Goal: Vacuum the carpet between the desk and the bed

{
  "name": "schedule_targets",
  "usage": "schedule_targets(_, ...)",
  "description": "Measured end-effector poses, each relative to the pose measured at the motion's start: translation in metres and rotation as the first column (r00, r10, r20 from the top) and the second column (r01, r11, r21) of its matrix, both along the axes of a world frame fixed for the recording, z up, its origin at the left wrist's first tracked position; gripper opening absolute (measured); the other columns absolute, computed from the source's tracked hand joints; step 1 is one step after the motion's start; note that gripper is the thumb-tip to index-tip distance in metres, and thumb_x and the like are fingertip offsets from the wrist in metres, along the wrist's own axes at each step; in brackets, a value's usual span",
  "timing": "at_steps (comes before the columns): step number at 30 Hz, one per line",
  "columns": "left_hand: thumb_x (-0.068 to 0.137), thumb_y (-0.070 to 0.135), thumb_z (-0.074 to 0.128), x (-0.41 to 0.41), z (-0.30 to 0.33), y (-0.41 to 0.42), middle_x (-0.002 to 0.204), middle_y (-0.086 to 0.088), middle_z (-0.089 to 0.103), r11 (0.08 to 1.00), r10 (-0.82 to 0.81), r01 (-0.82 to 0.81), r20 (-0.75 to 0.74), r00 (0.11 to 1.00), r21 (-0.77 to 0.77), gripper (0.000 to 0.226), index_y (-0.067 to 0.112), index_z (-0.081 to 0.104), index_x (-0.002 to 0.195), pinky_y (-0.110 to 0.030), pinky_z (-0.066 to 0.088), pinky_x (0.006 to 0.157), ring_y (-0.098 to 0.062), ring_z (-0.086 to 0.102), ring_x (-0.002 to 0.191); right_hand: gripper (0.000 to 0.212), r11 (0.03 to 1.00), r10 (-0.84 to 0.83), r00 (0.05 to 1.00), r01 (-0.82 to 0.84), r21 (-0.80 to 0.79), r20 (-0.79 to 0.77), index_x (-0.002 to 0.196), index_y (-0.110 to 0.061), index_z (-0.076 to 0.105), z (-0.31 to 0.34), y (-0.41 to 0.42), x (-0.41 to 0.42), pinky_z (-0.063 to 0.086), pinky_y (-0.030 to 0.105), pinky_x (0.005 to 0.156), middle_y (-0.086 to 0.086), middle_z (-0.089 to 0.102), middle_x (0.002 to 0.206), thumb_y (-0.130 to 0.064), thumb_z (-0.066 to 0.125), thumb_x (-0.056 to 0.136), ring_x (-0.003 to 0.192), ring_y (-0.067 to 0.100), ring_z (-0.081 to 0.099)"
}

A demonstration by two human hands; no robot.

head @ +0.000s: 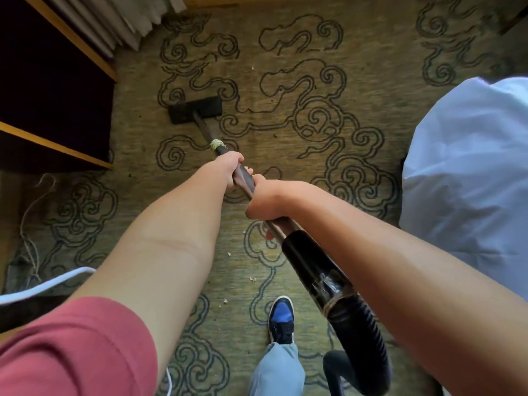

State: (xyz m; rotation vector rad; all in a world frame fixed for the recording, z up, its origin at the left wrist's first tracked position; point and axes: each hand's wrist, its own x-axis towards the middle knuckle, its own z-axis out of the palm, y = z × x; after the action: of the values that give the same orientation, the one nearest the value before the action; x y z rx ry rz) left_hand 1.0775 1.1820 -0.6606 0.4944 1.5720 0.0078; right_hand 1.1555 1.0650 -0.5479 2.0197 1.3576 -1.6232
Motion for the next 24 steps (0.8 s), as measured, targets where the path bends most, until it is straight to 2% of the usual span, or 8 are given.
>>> schedule_targets(2, 0.104, 0.022, 0.043, 0.004, 0.013, -0.015, 0.080, -0.009, 0.054, 1.000, -0.026, 0.026, 0.006, 1.000, -0.011, 0.021, 0.001, 0.047, 0.105, -0.038, 0.046, 0.079, -0.022, 0.059, 0.074, 0.065, 0.999, 0.038, 0.999, -0.038, -0.015, -0.010, 0.150, -0.008, 0.025, 0.013, -0.010, 0.006, 0.061, 0.044, 0.087, 0.011, 0.069, 0.109, -0.023, 0.053, 0.093, 0.086, 0.029, 0.074)
schedule_targets(4, 0.104, 0.022, 0.041, 0.005, 0.023, -0.037, 0.092, -0.007, 0.062, 0.999, -0.010, 0.010, -0.001, 1.000, -0.050, 0.024, 0.001, 0.053, 0.100, -0.038, 0.046, 0.081, -0.022, 0.065, 0.103, 0.063, 0.998, 0.040, 0.998, -0.042, -0.043, -0.044, 0.148, -0.007, 0.026, 0.027, -0.029, 0.010, 0.062, 0.048, 0.087, 0.015, 0.069, 0.108, -0.022, 0.054, 0.094, 0.088, 0.032, 0.076)
schedule_targets(9, 0.103, 0.024, 0.042, -0.004, 0.053, -0.109, 0.111, -0.007, 0.063, 0.981, 0.031, -0.034, -0.020, 0.999, -0.188, 0.031, 0.003, 0.051, 0.124, -0.047, 0.052, 0.060, -0.026, 0.060, 0.122, 0.049, 0.977, -0.130, 0.977, 0.097, -0.187, -0.172, 0.140, -0.017, 0.028, 0.058, -0.099, 0.008, 0.063, 0.057, 0.075, 0.028, 0.065, 0.104, -0.012, 0.054, 0.098, 0.083, 0.042, 0.077)
schedule_targets(12, 0.103, 0.024, 0.041, -0.007, 0.067, -0.165, 0.132, -0.002, 0.059, 0.970, 0.042, -0.043, -0.012, 0.999, -0.241, 0.037, 0.004, 0.049, 0.134, -0.043, 0.053, 0.089, -0.026, 0.056, 0.129, 0.045, 0.966, -0.156, 0.971, 0.112, -0.232, -0.181, 0.136, -0.015, 0.030, 0.077, -0.153, 0.008, 0.062, 0.059, 0.078, 0.031, 0.066, 0.105, -0.010, 0.056, 0.099, 0.082, 0.044, 0.076)
schedule_targets(16, 0.101, 0.025, 0.043, -0.013, 0.080, -0.252, 0.138, -0.007, 0.060, 0.959, 0.065, -0.061, 0.007, 0.998, -0.276, 0.038, 0.006, 0.053, 0.133, -0.039, 0.049, 0.096, -0.025, 0.057, 0.128, 0.031, 0.990, 0.066, 0.994, -0.076, -0.118, -0.087, 0.116, -0.014, 0.044, 0.105, -0.232, 0.005, 0.058, 0.047, 0.094, 0.014, 0.067, 0.110, -0.022, 0.065, 0.095, 0.109, 0.037, 0.070)
schedule_targets(19, 0.104, 0.024, 0.040, -0.016, 0.098, -0.320, 0.140, -0.007, 0.058, 0.962, 0.057, -0.047, 0.031, 0.998, -0.270, 0.041, 0.004, 0.050, 0.139, -0.035, 0.046, 0.099, -0.025, 0.054, 0.131, 0.055, 0.986, 0.124, 0.992, -0.127, -0.105, -0.033, 0.140, -0.009, 0.042, 0.112, -0.294, -0.002, 0.056, 0.044, 0.095, 0.006, 0.061, 0.096, -0.028, 0.065, 0.093, 0.113, 0.035, 0.068)
schedule_targets(22, 0.105, 0.025, 0.039, -0.027, 0.106, -0.375, 0.125, -0.009, 0.061, 0.962, 0.025, -0.016, 0.028, 0.999, -0.274, 0.028, 0.005, 0.054, 0.118, -0.037, 0.048, 0.103, -0.026, 0.059, 0.122, 0.077, 0.979, 0.028, 0.995, -0.046, -0.197, -0.095, 0.158, -0.013, 0.014, 0.108, -0.349, -0.015, 0.062, 0.044, 0.077, 0.007, 0.058, 0.085, -0.021, 0.060, 0.096, 0.091, 0.036, 0.076)
schedule_targets(24, 0.104, 0.025, 0.039, -0.039, 0.099, -0.405, 0.123, -0.006, 0.063, 0.960, -0.009, 0.013, 0.014, 1.000, -0.280, 0.029, 0.003, 0.053, 0.116, -0.038, 0.050, 0.101, -0.027, 0.064, 0.103, 0.068, 0.970, -0.081, 0.987, 0.046, -0.239, -0.138, 0.154, -0.012, 0.019, 0.109, -0.381, -0.022, 0.062, 0.040, 0.055, 0.015, 0.060, 0.088, -0.014, 0.058, 0.098, 0.066, 0.032, 0.075)
